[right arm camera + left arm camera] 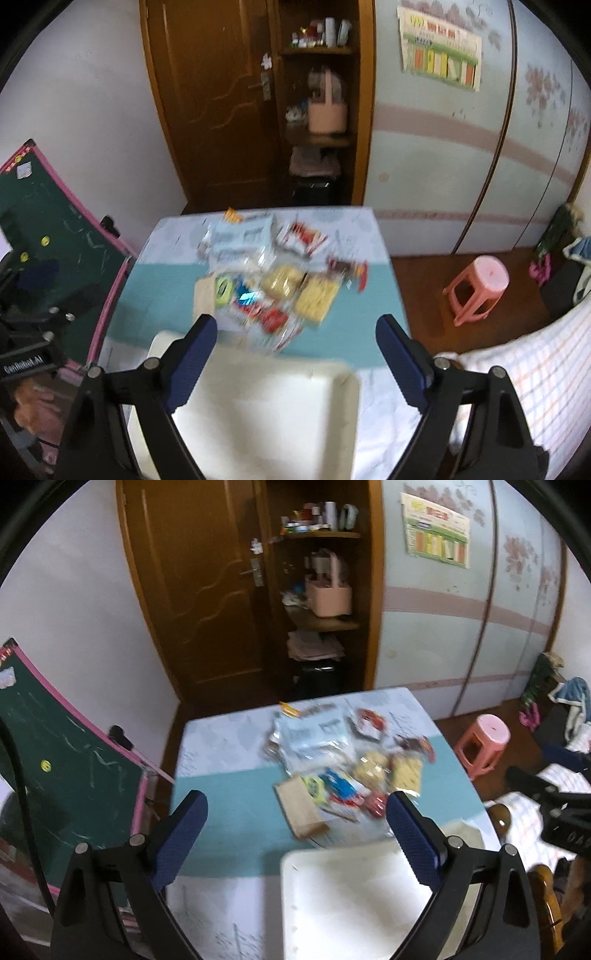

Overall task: Organize snacks
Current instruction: 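Grasp the brown paper bar with the left tool while the right grasps a yellow snack bag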

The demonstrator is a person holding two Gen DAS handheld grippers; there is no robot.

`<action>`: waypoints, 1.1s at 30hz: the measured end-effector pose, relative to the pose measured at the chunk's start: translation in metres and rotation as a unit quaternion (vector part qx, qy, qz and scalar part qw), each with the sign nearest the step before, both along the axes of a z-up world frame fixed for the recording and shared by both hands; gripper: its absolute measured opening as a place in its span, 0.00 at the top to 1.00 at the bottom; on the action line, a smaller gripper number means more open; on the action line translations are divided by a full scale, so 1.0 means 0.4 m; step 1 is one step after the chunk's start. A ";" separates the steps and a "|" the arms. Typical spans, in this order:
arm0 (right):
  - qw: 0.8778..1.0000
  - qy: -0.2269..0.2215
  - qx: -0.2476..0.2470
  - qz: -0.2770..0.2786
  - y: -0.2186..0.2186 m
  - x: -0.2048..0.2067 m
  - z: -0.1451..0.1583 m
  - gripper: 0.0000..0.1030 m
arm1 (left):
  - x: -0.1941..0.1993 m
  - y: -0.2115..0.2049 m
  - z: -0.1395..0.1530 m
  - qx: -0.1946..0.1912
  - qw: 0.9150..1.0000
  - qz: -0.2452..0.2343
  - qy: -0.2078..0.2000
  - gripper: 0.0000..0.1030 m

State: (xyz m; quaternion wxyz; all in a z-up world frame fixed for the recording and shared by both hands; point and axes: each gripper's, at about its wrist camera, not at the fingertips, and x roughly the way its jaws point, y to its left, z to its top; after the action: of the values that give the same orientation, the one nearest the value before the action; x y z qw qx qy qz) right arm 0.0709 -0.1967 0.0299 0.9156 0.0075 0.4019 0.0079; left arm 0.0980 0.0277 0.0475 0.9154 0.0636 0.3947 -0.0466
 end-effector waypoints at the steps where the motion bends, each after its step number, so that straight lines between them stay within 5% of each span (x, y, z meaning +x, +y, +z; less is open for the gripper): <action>1: 1.000 0.000 -0.003 -0.004 -0.006 0.022 0.008 0.14 | 0.027 0.002 0.002 0.006 1.000 0.005 0.002 0.06; 5: 1.000 0.016 -0.004 -0.015 -0.026 0.127 -0.001 0.14 | 0.132 0.003 -0.035 0.033 0.999 0.018 0.024 0.06; 8: 0.998 0.052 0.004 -0.021 -0.042 0.213 -0.061 0.14 | 0.220 0.000 -0.127 0.055 0.995 0.035 0.071 0.06; 15: 0.991 0.120 -0.001 -0.054 -0.065 0.370 -0.266 0.14 | 0.388 0.018 -0.393 0.016 0.978 0.078 0.192 0.06; 24: 0.972 0.197 0.068 -0.104 -0.113 0.485 -0.507 0.16 | 0.451 -0.003 -0.621 -0.001 0.956 0.111 0.272 0.10; 29: 0.965 0.229 0.074 -0.104 -0.102 0.505 -0.574 0.19 | 0.460 0.000 -0.690 -0.001 0.945 0.121 0.303 0.10; 33: 0.960 0.254 0.065 -0.102 -0.091 0.512 -0.594 0.22 | 0.466 0.016 -0.724 -0.023 0.933 0.130 0.335 0.23</action>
State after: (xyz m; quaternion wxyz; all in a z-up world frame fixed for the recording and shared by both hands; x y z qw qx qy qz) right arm 0.2757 -0.2330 -0.2079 0.7768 0.1093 0.6171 -0.0615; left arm 0.2845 0.0341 -0.2419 0.7296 -0.0290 0.6818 0.0451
